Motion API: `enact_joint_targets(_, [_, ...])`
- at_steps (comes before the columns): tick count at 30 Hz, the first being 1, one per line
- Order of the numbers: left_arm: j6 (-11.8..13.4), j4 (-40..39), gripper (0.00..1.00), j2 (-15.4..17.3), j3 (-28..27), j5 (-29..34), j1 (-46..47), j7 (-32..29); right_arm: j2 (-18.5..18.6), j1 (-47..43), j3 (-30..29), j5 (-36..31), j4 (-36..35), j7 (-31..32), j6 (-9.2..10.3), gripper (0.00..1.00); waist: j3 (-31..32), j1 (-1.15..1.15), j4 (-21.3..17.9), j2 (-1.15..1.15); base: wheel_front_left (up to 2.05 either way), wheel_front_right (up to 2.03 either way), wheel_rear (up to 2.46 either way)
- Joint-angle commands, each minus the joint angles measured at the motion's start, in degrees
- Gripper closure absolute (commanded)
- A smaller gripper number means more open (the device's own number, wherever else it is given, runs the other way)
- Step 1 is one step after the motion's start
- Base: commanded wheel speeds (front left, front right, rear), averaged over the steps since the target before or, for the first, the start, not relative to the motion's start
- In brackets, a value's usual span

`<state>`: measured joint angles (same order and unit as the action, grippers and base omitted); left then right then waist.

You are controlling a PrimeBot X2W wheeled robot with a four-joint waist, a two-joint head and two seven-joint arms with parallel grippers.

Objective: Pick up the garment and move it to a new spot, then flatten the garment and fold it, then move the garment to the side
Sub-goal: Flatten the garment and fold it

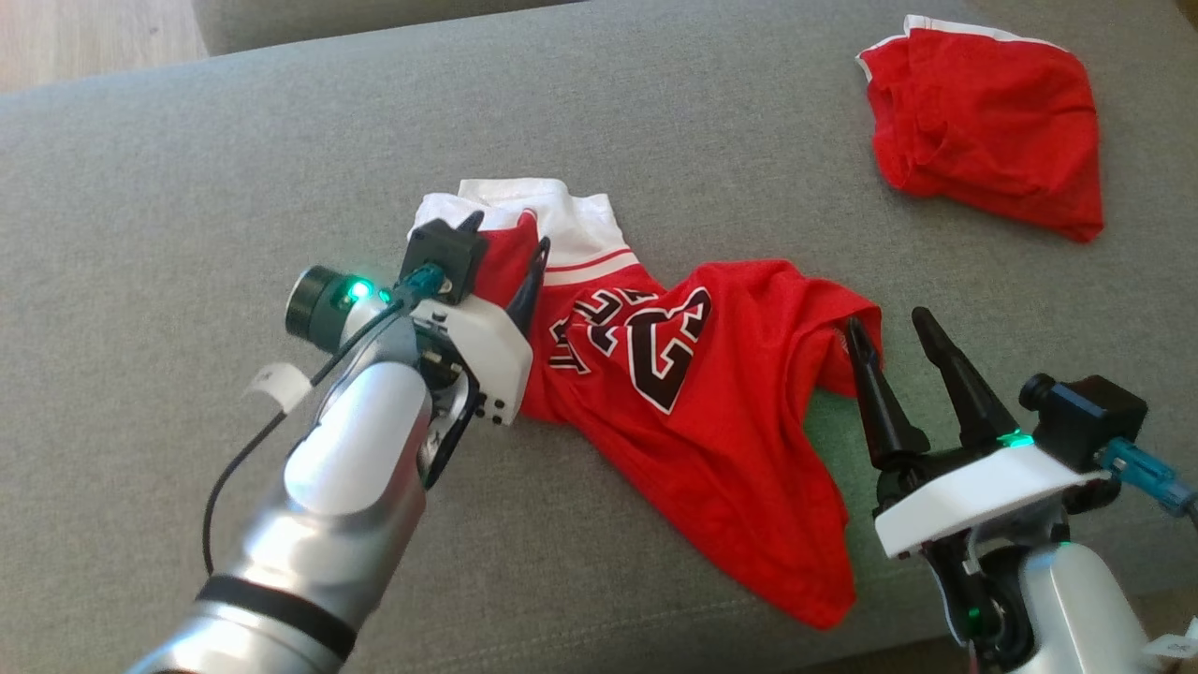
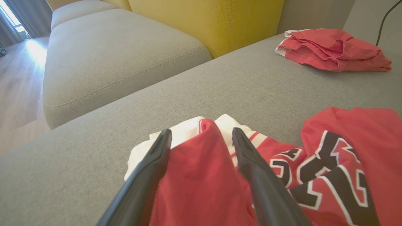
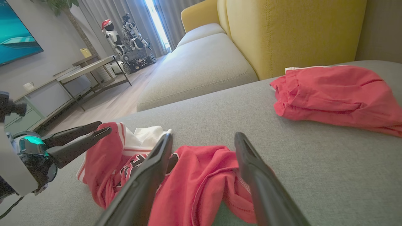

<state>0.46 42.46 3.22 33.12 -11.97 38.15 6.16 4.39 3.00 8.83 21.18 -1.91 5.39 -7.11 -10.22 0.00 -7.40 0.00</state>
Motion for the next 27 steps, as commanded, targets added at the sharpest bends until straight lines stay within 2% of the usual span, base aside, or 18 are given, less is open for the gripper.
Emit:
enact_joint_targets(1, [-0.1,-1.1,0.0,1.3,-1.0,0.7,4.0,0.7,-0.3,2.4,1.3,0.2,-1.7,-1.0,-0.37,0.0,-0.2,0.0,0.0,0.0,0.0,0.0,0.0])
enact_joint_targets(7, [-0.9,1.8,0.0,1.4,0.6,2.0,7.7,0.1,-0.6,2.7,1.7,0.2,-0.6,-1.5,-0.37,0.0,-0.6,0.0,-0.3,0.0,0.0,0.0,0.0])
enact_joint_targets(13, [-2.8,5.9,0.0,1.3,2.5,2.2,9.5,-4.4,-0.9,2.9,1.8,0.4,0.4,-2.0,-0.37,0.0,-0.4,0.0,-0.8,0.0,0.0,0.0,0.0])
enact_joint_targets(14, [-3.1,6.5,0.24,1.2,2.6,1.8,9.5,-5.1,-0.9,2.9,1.8,0.4,0.6,-2.0,-0.37,0.0,-0.3,0.0,-0.8,0.0,0.0,0.0,0.0])
enact_joint_targets(15, [-3.4,6.9,0.8,1.1,2.6,1.5,9.6,-5.5,-0.9,2.9,1.7,0.4,0.7,-2.1,-0.37,0.0,-0.2,0.0,-0.8,0.0,0.0,0.0,0.0])
enact_joint_targets(16, [-3.5,7.1,1.0,1.1,2.7,1.3,9.6,-5.6,-0.9,2.9,1.6,0.4,0.8,-2.2,-0.37,0.0,-0.2,0.0,-0.7,0.0,0.0,0.0,0.0])
enact_joint_targets(21, [-3.6,7.0,1.0,1.0,2.2,0.0,9.2,-4.2,-1.0,2.4,0.8,0.2,0.8,-2.5,-0.37,0.0,0.2,0.0,0.9,0.0,0.0,0.0,0.0])
enact_joint_targets(27, [-3.6,5.6,1.0,2.5,2.3,-0.7,6.2,-0.4,-0.9,1.3,-0.6,0.0,0.9,-2.6,-0.37,0.0,2.3,0.0,5.6,0.0,0.0,0.0,0.0])
